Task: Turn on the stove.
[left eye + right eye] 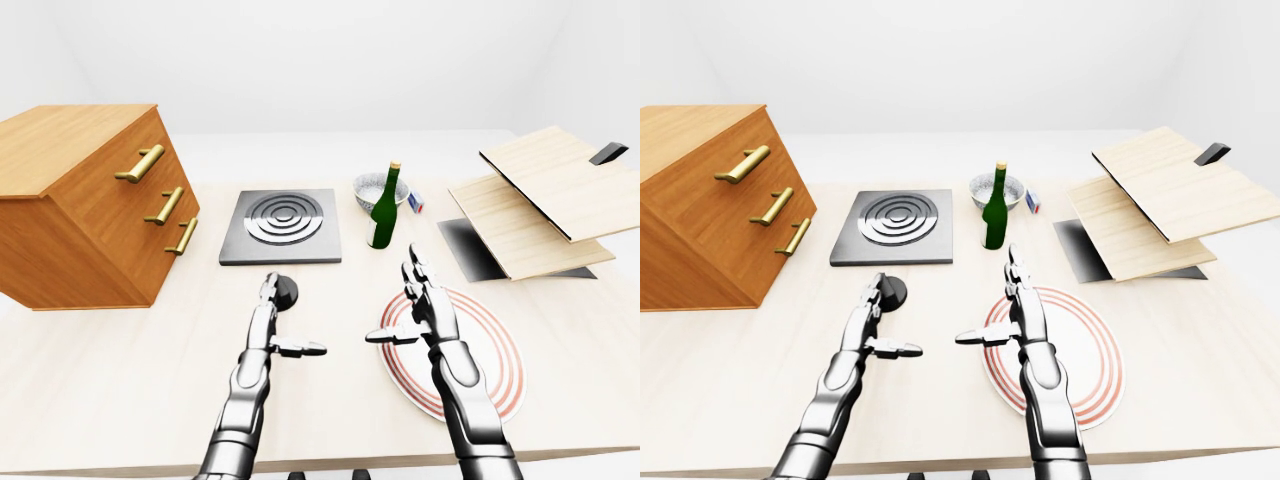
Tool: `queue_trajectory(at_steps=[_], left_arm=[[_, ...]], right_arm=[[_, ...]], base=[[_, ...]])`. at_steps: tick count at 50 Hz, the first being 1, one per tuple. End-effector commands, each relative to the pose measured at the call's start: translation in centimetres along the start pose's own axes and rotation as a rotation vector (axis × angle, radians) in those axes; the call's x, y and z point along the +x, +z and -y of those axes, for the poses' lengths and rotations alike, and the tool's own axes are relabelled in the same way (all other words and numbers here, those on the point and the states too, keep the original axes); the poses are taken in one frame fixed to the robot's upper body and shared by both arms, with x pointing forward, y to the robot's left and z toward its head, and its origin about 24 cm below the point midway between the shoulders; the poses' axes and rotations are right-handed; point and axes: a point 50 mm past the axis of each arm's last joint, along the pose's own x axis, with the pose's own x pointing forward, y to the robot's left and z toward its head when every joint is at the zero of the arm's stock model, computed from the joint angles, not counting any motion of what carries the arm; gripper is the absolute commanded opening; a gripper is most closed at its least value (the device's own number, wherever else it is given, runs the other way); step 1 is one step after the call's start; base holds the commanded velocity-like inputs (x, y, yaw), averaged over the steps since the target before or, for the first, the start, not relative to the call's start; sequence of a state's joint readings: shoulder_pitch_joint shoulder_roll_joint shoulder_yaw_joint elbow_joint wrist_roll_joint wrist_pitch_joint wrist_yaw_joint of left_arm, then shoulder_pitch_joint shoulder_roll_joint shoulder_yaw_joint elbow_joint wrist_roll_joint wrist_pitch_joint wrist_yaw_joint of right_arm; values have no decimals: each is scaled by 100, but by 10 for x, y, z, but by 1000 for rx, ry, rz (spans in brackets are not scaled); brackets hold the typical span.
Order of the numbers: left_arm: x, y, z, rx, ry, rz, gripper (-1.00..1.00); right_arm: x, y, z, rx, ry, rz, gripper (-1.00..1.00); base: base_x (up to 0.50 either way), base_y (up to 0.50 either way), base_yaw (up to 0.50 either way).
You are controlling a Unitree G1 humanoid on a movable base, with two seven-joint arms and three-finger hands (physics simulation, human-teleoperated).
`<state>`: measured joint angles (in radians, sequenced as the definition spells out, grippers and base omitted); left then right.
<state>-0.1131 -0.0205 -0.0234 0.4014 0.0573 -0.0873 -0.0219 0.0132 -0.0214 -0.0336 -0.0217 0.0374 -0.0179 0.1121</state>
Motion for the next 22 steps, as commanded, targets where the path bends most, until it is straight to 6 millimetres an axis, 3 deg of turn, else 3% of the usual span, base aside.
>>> queue_trajectory(at_steps=[1, 15, 22], left_arm=[[-10, -16, 27, -48, -145, -54, 100], [-11, -13, 49, -65, -220, -56, 100], [3, 3, 57, -79, -246, -40, 100]], right_arm=[[2, 1, 2, 6, -7, 1, 100], [3, 1, 2, 6, -12, -1, 100], [3, 1, 3, 8, -16, -2, 100]], base=[[0, 0, 0], [0, 0, 0], [0, 0, 0]])
